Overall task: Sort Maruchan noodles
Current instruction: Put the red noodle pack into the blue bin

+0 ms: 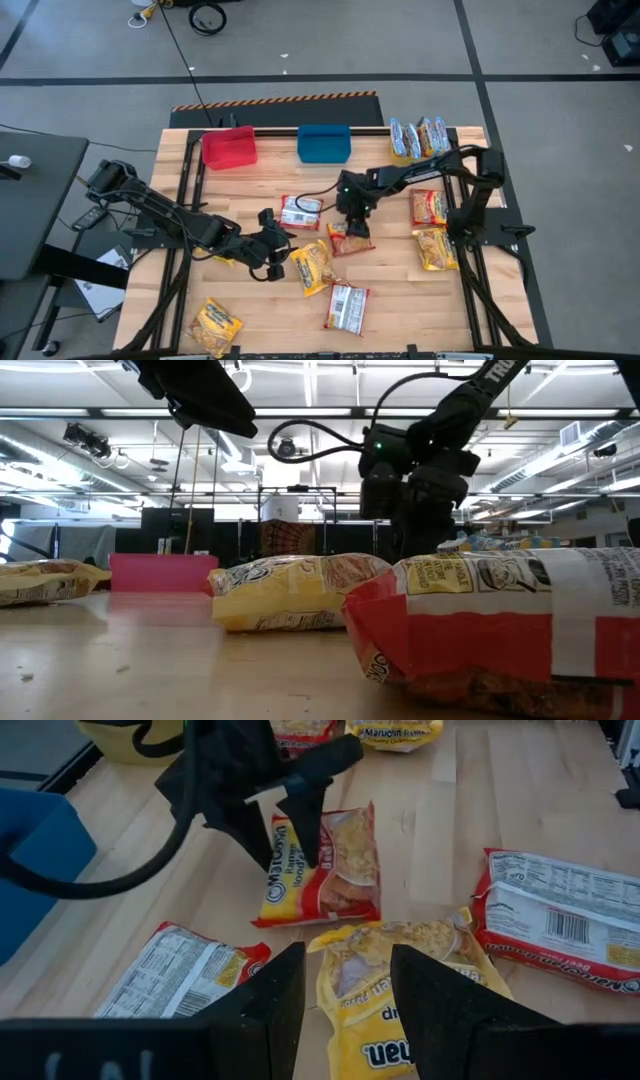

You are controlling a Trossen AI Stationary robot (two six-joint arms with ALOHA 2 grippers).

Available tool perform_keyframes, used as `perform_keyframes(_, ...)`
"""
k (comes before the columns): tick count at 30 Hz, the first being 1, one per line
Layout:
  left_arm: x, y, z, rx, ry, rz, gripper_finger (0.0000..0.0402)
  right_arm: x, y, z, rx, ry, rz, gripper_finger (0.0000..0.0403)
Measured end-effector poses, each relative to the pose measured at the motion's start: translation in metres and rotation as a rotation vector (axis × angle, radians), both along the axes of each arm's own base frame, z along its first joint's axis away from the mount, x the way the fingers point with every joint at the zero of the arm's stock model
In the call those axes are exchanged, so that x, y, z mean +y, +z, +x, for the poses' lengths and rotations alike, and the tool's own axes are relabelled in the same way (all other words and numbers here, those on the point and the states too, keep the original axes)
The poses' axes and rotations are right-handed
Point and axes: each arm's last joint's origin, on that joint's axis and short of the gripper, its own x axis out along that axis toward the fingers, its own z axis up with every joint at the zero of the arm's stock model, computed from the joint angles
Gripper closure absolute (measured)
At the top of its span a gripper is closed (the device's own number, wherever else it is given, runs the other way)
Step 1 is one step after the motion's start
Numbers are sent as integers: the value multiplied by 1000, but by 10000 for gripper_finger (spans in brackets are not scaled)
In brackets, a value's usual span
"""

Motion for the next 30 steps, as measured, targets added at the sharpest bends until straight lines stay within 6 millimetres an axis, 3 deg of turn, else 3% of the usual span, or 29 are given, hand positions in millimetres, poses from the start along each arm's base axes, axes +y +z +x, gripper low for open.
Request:
perform_keyframes(5,0,0,0,2,-1,1,248,3,4,1,-25,11,-66,226)
perform_keyframes(13,6,10,-12,16,-5,17,248,3,33,-7,-67,-66,-225,388)
perform_keyframes(19,22,33,-33,-19,62,92,248,10,91,-7,-180,-241,-515,394)
perform_keyframes(24,44,51,-47,-79,188,126,248,12,134,-2,-313,-562,-821,396)
perform_keyframes(27,56,57,-53,-96,249,134,248,11,145,6,-327,-702,-956,398)
perform_keyframes(30,71,63,-57,-121,331,144,248,14,154,25,-363,-758,-951,399)
